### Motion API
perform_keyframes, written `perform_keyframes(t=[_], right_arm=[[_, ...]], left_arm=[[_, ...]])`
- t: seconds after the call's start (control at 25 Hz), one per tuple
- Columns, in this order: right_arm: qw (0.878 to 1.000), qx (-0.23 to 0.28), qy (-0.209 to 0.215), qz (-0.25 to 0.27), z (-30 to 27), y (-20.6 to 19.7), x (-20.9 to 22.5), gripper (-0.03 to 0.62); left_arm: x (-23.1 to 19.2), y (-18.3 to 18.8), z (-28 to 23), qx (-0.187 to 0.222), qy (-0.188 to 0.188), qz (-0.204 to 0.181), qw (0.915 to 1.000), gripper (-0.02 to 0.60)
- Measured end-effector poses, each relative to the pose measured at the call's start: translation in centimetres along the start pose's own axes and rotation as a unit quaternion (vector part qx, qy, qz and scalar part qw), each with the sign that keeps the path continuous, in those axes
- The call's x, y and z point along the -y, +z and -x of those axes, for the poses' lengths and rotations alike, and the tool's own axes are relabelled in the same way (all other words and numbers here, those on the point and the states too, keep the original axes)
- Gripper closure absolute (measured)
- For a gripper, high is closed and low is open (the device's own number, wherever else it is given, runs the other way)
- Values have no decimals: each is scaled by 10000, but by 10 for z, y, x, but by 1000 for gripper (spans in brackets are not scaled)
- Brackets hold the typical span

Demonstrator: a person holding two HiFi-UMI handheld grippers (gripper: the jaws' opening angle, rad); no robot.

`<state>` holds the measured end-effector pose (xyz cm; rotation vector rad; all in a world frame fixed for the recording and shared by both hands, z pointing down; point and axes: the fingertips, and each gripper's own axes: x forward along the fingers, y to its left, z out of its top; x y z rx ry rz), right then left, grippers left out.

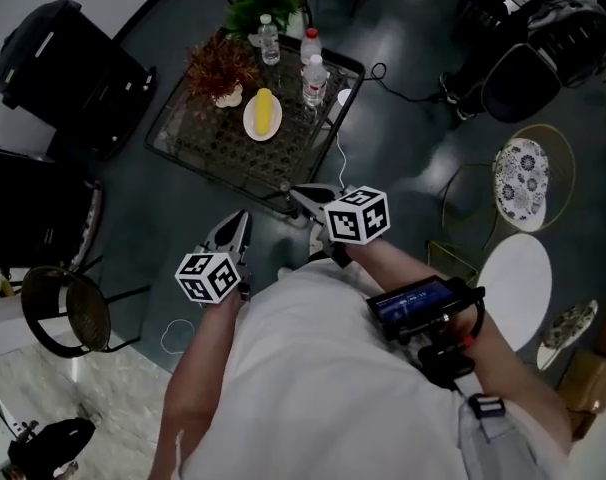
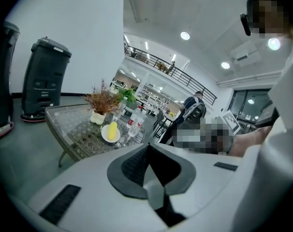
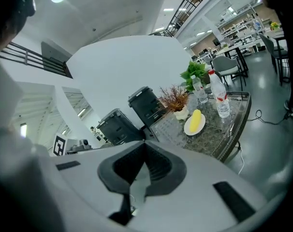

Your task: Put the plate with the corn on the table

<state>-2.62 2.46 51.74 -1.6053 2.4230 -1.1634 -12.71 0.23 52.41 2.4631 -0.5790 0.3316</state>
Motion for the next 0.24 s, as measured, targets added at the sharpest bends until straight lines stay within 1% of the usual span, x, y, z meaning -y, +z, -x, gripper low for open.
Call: perform_keyframes(t=[0.24], right_arm=[[10000,23,-55,16,16,-9,-7,585]], left_arm=[[17,-12,7,13,-95,-47,9999,574]])
